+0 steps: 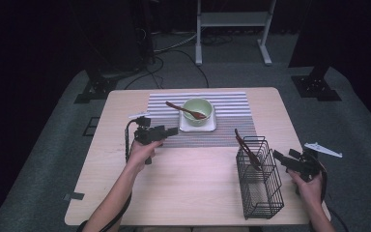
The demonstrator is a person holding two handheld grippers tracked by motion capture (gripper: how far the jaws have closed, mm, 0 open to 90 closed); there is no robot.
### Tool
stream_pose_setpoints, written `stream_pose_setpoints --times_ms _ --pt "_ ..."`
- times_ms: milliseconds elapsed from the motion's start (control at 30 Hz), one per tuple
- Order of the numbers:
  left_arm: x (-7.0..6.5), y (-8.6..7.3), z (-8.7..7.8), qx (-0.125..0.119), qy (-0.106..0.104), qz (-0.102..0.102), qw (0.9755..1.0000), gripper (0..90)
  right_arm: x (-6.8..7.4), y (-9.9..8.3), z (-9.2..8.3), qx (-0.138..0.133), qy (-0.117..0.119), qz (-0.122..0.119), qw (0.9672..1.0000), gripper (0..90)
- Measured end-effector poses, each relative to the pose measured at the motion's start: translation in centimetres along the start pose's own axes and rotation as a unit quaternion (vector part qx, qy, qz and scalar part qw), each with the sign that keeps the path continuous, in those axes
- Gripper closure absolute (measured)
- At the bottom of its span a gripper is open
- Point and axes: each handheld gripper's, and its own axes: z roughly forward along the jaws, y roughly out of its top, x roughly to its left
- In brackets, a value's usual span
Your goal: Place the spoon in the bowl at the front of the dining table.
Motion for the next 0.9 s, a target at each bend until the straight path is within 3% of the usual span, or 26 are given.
stream_pose_setpoints --times_ms 900 --pt "-1.1 -2.0 -0.6 0.015 -0.009 0.018 0.9997 8.7 0.1 0.0 0.0 -0.001 -0.003 -0.002 1.0000 14.6"
